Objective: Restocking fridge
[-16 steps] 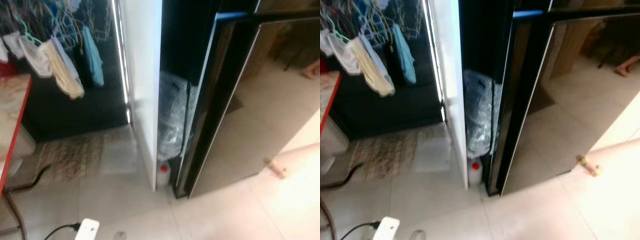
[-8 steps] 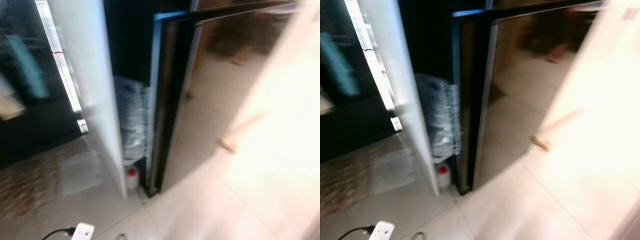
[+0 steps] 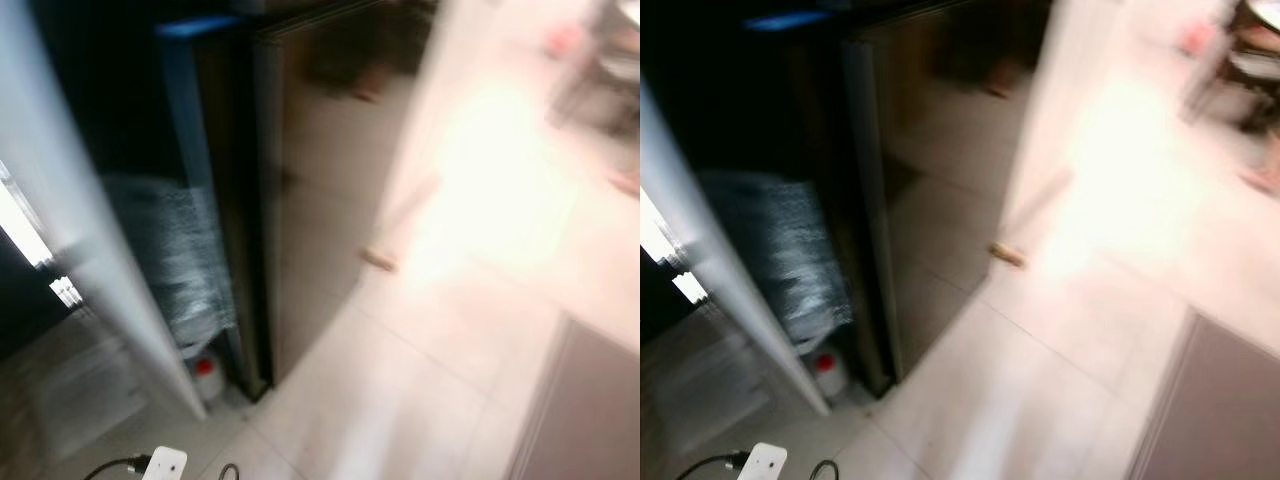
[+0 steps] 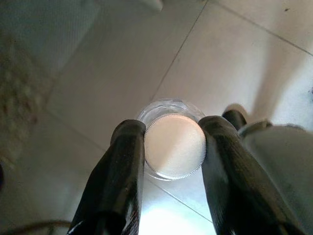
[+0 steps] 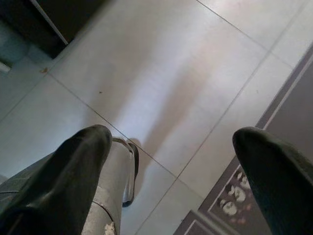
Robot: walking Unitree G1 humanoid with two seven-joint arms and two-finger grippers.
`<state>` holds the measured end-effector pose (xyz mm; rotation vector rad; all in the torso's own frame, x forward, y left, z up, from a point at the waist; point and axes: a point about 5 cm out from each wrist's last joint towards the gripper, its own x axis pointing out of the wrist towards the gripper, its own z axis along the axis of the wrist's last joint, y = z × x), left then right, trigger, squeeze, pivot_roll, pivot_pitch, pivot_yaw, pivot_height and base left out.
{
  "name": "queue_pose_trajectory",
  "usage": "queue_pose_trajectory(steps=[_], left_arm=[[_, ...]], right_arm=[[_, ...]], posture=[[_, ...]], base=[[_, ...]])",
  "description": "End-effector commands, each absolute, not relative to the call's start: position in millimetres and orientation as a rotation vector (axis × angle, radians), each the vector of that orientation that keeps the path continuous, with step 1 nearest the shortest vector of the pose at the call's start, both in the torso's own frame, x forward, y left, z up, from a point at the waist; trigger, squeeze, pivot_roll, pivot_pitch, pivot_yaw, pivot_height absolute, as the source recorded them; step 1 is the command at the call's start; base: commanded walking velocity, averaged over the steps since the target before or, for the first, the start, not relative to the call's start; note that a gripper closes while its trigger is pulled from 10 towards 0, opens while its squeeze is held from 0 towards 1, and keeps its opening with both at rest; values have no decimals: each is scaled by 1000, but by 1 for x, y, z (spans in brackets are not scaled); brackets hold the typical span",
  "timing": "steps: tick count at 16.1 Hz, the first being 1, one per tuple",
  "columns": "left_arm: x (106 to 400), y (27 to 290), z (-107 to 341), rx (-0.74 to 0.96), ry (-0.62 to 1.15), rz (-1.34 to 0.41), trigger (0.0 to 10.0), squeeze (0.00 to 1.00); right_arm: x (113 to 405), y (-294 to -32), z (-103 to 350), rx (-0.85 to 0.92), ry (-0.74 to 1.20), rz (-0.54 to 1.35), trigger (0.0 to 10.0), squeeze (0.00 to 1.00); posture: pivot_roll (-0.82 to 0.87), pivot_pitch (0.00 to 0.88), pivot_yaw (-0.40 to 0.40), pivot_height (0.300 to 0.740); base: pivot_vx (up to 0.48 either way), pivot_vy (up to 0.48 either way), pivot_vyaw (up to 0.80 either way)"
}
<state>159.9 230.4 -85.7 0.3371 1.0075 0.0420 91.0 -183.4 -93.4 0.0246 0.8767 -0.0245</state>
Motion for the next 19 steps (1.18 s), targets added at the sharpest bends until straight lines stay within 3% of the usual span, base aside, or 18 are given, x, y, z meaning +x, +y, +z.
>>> queue_pose_trajectory(steps=[1, 11, 16, 19], left_arm=[[160, 226, -87, 331, 1013, 31, 10000, 0], [158, 227, -87, 322, 1022, 29, 10000, 0], [157, 227, -88, 321, 1026, 27, 10000, 0], [157, 227, -88, 321, 1029, 24, 10000, 0]], right_arm=[[75, -186, -99, 16, 948, -25, 10000, 0], [75, -184, -98, 45, 910, -42, 10000, 0], [74, -184, -98, 48, 906, -40, 10000, 0], [74, -184, -97, 50, 890, -46, 10000, 0]], posture=[[-32, 42, -21, 740], [-36, 42, -15, 740], [-39, 40, -15, 740], [-35, 37, -16, 740]], base=[[0, 0, -800], [0, 0, 0], [0, 251, 0], [0, 245, -635]])
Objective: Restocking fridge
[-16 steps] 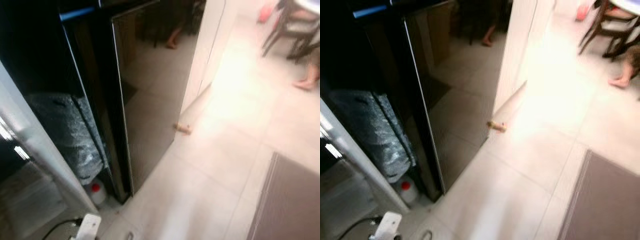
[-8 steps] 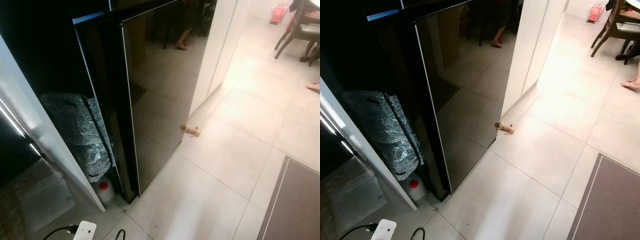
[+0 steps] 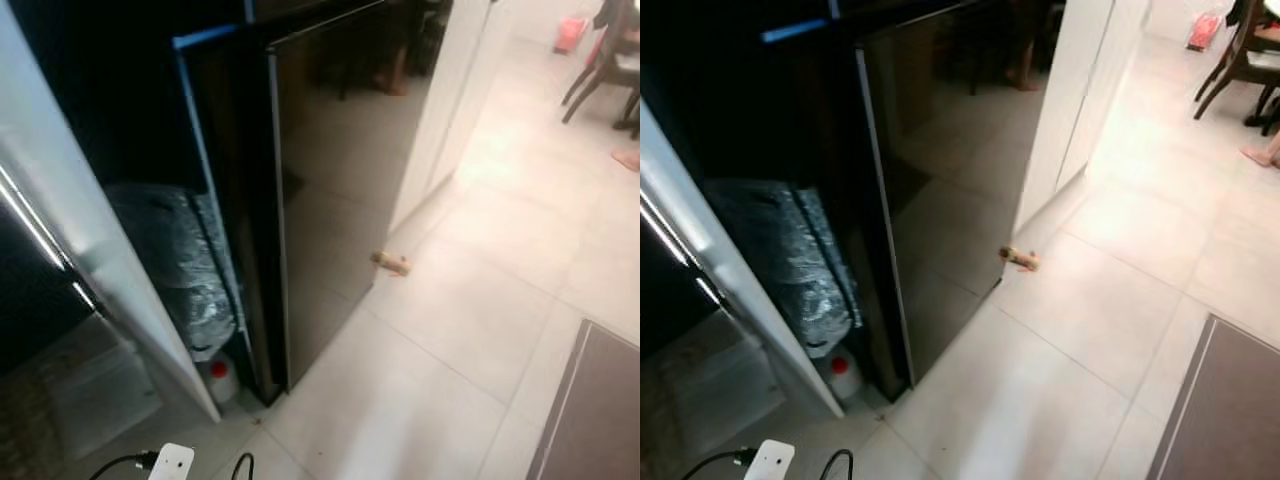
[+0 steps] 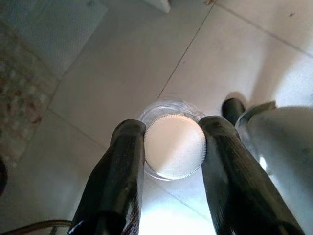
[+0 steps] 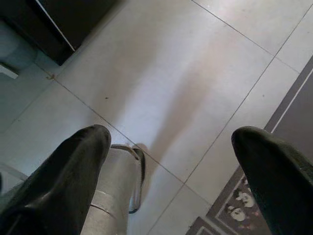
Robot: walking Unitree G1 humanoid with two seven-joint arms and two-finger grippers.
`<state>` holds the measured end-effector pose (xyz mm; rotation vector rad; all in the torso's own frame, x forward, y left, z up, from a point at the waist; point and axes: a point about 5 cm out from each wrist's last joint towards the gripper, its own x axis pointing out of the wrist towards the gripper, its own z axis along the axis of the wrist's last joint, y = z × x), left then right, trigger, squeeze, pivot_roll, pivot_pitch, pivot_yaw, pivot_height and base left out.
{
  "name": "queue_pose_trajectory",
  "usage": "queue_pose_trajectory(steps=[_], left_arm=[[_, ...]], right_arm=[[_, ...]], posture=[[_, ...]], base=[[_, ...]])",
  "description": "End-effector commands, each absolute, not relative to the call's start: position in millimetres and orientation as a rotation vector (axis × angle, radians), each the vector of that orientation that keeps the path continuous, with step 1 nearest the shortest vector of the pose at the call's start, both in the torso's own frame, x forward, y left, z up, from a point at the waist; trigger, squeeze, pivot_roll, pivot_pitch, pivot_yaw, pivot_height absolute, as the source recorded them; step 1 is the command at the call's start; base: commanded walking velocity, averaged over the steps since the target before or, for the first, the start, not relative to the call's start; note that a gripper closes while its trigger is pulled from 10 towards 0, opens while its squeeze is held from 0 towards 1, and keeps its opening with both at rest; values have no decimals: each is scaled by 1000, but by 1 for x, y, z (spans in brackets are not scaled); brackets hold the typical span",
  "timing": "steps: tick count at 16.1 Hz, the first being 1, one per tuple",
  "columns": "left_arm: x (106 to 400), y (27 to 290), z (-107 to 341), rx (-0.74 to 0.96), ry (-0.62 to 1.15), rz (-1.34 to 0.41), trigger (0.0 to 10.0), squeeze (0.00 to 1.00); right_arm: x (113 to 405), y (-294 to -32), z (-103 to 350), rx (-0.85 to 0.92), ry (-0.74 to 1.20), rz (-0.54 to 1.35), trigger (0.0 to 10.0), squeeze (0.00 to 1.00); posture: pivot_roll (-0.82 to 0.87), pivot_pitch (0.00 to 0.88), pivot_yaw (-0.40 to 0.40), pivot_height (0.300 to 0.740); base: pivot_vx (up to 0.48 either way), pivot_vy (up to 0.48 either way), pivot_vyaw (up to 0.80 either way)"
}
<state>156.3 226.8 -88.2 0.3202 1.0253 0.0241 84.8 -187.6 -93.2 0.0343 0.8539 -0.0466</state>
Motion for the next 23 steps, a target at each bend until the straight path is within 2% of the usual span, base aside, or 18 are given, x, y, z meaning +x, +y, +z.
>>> queue_pose_trajectory(steps=[1, 2, 23], left_arm=[[157, 227, -88, 322, 1029, 23, 10000, 0], [157, 227, -88, 323, 1029, 23, 10000, 0], [159, 228, -87, 324, 1028, 15, 10000, 0]], right_arm=[[75, -184, -97, 48, 888, -47, 10000, 0], [75, -184, -97, 43, 893, -42, 10000, 0], [76, -183, -98, 50, 887, -36, 10000, 0]], posture=[[-35, 34, -15, 740], [-36, 33, -15, 740], [-33, 42, -12, 740]], base=[[0, 247, -788], [0, 247, -788], [0, 246, 0]])
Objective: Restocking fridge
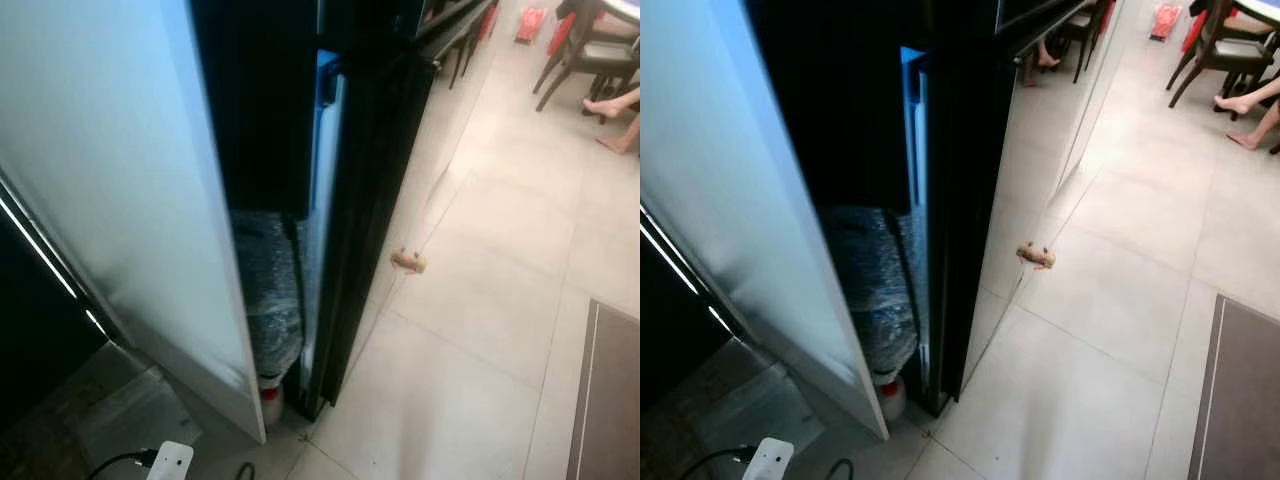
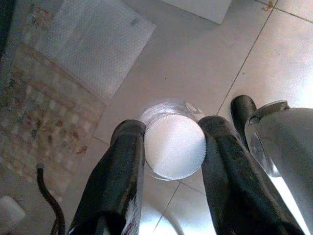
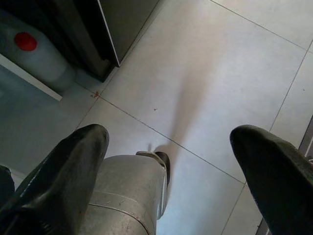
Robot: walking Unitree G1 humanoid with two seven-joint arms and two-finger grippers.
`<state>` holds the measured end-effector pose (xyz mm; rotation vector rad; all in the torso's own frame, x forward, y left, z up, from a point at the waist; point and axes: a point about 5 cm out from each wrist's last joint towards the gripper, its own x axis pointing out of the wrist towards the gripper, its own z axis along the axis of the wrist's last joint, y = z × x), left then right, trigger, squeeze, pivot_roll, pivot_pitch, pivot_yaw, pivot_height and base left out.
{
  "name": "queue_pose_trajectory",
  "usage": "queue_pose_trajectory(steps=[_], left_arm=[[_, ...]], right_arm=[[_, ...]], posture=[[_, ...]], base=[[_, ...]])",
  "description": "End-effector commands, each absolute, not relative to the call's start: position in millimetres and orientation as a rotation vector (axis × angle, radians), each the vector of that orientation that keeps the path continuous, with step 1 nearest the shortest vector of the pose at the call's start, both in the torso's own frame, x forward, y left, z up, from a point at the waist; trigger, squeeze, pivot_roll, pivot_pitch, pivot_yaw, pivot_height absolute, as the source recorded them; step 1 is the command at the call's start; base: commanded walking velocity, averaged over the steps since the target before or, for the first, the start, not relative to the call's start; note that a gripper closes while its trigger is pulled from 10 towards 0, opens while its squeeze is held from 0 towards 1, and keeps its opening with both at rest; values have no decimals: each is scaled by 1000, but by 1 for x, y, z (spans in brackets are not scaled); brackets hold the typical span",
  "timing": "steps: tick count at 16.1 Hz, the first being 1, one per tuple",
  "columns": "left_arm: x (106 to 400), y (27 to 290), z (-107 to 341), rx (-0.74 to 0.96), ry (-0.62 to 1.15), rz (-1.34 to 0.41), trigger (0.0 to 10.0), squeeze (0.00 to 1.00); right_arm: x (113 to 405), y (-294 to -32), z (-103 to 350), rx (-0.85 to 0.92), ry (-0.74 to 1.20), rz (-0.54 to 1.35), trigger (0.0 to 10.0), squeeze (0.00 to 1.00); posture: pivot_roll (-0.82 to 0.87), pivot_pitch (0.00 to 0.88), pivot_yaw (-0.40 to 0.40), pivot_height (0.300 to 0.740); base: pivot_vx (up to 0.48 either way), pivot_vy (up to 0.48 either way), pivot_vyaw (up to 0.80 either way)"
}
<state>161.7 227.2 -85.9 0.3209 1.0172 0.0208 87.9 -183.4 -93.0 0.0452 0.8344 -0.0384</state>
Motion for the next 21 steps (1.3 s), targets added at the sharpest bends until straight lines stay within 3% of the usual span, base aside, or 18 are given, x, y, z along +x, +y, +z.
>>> queue_pose_trajectory(steps=[1, 11, 21], left_arm=[[159, 228, -87, 324, 1027, 16, 10000, 0], [158, 228, -87, 325, 1027, 14, 10000, 0], [157, 228, -88, 328, 1029, 3, 10000, 0]], right_arm=[[76, -183, -97, 50, 887, -36, 10000, 0], [75, -183, -97, 49, 890, -33, 10000, 0], [73, -183, -97, 45, 895, -32, 10000, 0]], posture=[[-33, 42, -12, 740], [-33, 49, -12, 740], [-41, 45, -11, 740]], base=[[0, 244, 0], [0, 244, 0], [0, 0, 0]])
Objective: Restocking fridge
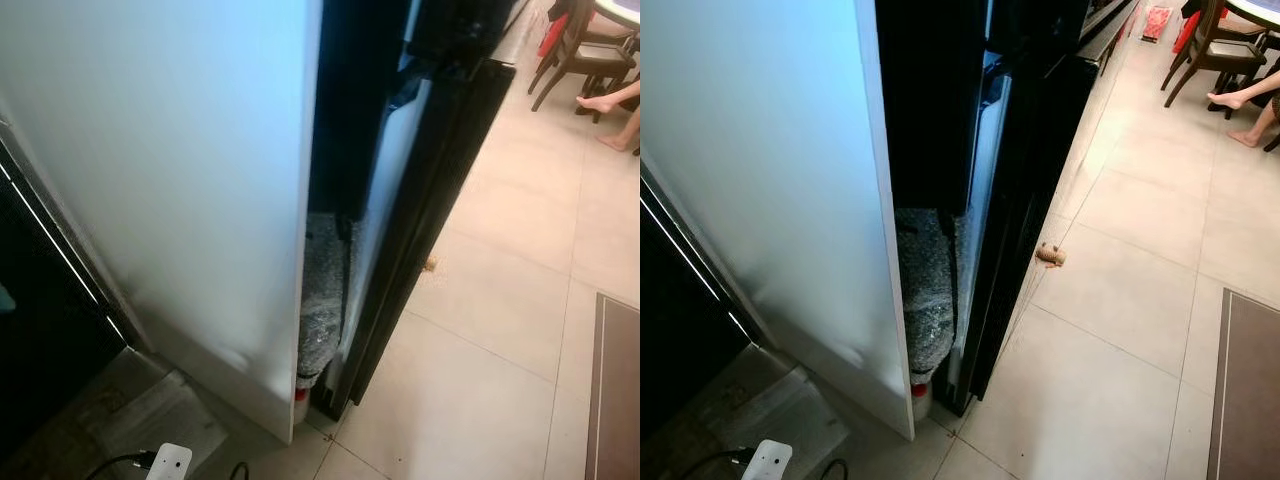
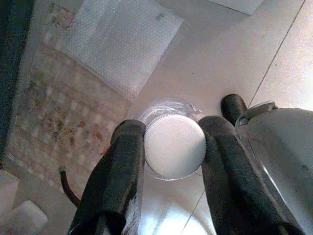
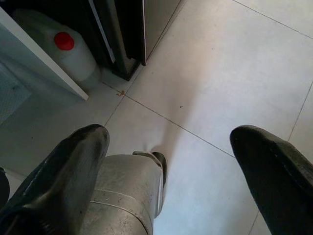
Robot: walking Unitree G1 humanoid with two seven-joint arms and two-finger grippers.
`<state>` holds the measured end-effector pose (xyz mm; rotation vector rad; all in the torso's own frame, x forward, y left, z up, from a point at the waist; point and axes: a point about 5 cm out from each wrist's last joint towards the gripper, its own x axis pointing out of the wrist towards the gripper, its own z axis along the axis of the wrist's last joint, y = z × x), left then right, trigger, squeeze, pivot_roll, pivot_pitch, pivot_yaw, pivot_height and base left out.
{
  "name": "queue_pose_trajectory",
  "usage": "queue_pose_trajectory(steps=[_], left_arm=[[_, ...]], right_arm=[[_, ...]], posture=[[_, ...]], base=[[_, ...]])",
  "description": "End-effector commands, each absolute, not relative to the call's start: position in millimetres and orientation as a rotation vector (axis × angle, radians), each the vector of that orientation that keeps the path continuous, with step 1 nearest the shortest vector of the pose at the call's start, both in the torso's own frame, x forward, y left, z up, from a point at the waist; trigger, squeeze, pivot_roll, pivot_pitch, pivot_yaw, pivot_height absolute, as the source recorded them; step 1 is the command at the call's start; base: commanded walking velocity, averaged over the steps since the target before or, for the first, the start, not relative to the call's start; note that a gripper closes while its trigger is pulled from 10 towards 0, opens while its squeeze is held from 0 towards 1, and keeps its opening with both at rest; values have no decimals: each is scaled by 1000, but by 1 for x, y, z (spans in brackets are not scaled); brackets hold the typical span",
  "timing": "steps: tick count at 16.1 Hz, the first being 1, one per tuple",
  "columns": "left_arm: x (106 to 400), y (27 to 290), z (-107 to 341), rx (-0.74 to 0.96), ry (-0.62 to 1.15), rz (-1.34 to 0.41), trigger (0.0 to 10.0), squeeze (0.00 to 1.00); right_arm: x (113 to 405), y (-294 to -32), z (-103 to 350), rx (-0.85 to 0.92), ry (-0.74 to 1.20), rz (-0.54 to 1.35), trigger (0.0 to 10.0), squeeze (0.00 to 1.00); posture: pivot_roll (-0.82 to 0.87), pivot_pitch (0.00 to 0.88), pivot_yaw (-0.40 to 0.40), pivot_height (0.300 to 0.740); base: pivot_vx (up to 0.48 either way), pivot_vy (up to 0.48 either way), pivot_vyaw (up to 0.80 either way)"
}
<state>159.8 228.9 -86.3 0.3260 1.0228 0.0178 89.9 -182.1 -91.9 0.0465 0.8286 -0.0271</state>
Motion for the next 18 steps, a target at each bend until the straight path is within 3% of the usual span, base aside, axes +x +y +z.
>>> queue_pose_trajectory(steps=[1, 10, 16, 18], left_arm=[[157, 228, -88, 327, 1028, 3, 10000, 0], [155, 228, -88, 331, 1033, -1, 10000, 0], [156, 229, -88, 332, 1031, 0, 10000, 0], [156, 229, -88, 332, 1031, 2, 10000, 0]], right_arm=[[73, -183, -97, 46, 895, -34, 10000, 0], [71, -183, -97, 45, 884, -50, 10000, 0], [71, -182, -98, 31, 901, -39, 10000, 0], [71, -182, -98, 30, 904, -40, 10000, 0]], posture=[[-41, 45, -11, 740], [-46, 28, -9, 740], [-42, 33, -7, 740], [-42, 35, -6, 740]], base=[[0, 0, 0], [0, 193, 0], [0, 244, -706], [0, 0, 0]])
